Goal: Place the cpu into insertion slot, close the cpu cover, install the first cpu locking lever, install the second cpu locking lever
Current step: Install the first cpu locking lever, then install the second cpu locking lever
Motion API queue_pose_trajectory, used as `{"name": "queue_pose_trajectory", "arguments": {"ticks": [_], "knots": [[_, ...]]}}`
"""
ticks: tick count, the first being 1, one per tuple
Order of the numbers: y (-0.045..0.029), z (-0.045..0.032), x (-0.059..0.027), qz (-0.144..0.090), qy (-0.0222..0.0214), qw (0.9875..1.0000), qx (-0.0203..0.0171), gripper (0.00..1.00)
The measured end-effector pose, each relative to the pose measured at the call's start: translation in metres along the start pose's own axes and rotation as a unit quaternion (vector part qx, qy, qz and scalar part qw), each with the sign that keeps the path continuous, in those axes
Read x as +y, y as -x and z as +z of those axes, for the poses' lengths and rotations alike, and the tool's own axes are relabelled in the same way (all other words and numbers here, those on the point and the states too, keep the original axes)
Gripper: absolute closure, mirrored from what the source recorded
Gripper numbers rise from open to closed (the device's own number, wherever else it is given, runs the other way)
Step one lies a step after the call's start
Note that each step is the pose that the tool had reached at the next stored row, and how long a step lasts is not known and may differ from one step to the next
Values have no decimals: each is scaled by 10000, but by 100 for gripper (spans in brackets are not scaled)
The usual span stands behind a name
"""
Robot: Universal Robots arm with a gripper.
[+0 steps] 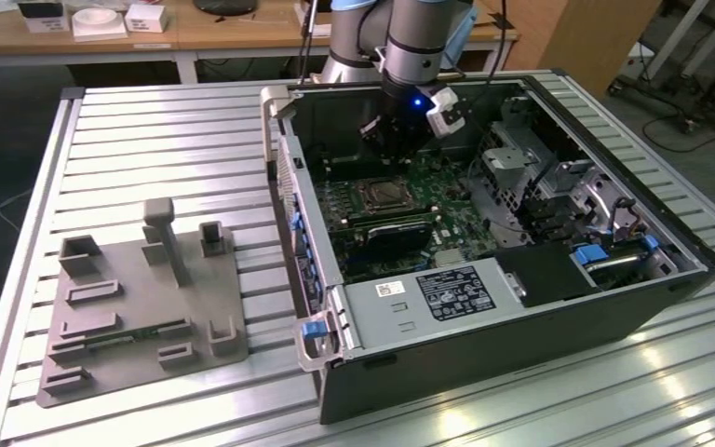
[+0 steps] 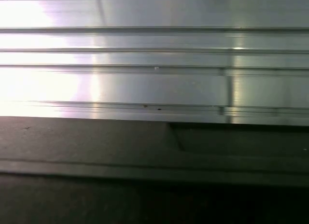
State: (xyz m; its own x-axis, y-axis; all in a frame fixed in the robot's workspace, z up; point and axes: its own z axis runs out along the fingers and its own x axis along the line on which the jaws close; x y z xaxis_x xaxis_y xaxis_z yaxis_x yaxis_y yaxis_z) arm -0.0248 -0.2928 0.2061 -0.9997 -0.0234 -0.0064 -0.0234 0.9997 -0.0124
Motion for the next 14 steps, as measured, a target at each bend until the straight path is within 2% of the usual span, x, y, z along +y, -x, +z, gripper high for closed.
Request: {"name": "queue_pose_trajectory", "arguments": {"ticks": [9, 14], "knots": [[0, 0, -4, 0, 1, 10000, 0, 90], [4, 0, -36, 0, 1, 10000, 1, 90]]}}
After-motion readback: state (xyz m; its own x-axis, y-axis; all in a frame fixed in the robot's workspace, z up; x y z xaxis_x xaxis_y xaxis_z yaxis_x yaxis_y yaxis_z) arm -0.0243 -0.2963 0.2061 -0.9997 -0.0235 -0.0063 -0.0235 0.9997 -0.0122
